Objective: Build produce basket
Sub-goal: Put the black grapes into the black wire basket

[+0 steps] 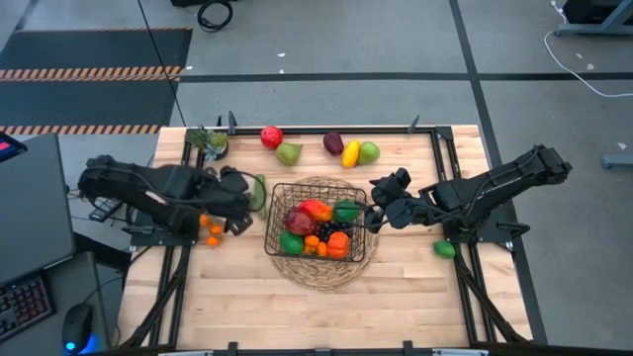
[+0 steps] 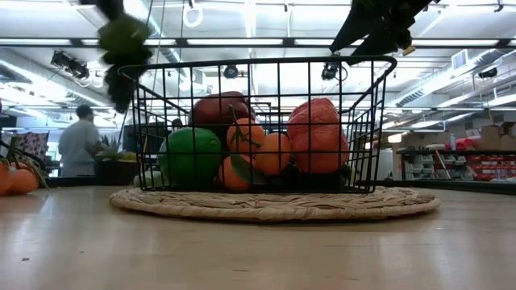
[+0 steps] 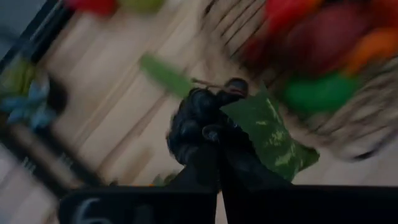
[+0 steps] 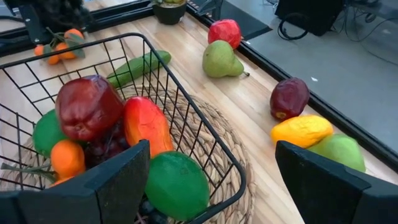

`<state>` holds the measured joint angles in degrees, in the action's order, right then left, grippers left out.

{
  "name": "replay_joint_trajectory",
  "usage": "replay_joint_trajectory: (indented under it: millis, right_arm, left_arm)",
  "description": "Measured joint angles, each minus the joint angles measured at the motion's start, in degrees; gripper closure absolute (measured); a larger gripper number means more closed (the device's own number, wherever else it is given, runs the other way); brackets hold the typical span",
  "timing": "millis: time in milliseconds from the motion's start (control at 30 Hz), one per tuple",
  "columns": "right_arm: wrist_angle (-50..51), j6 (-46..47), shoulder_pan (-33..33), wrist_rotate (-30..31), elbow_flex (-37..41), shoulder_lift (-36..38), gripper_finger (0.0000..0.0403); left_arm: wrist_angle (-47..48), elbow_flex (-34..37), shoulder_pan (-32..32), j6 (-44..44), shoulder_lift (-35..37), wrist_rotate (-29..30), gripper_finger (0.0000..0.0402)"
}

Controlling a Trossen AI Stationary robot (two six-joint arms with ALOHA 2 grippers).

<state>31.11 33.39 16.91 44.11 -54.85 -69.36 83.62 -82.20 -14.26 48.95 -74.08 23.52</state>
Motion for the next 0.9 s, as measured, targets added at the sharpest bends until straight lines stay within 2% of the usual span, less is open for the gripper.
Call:
replay_joint_trajectory:
  millis: [100,267,567,800,900]
  right_arm:
    - [0.0,-0.1,0.0,1.8,0.0,0.0,0.0053]
    - [0.0,-0.2,0.0,2.4,0.0,0.0,0.0053]
    - [0.0,-0.2,0.0,2.5,0.0,0.0,0.0053]
    - [0.1,-0.2,0.0,2.5,0.0,0.0,0.0053]
    - [0.1,-0.4,0.0,2.5,0.0,0.0,0.0053]
  left_arm:
    - [-6.3,-2.7,-1.1,-3.7,0.0,0.5,0.0396]
    - [-14.9,-3.3,-2.6,-7.6,-0.2,0.5,0.0396]
    - [-17.3,-3.3,-2.8,-14.0,-7.9,5.2,0.0396]
    - [-19.0,-3.2,-2.6,-15.6,-14.7,-4.9,0.0383]
    - [-19.0,-3.2,-2.6,-15.6,-16.2,-5.4,0.0368]
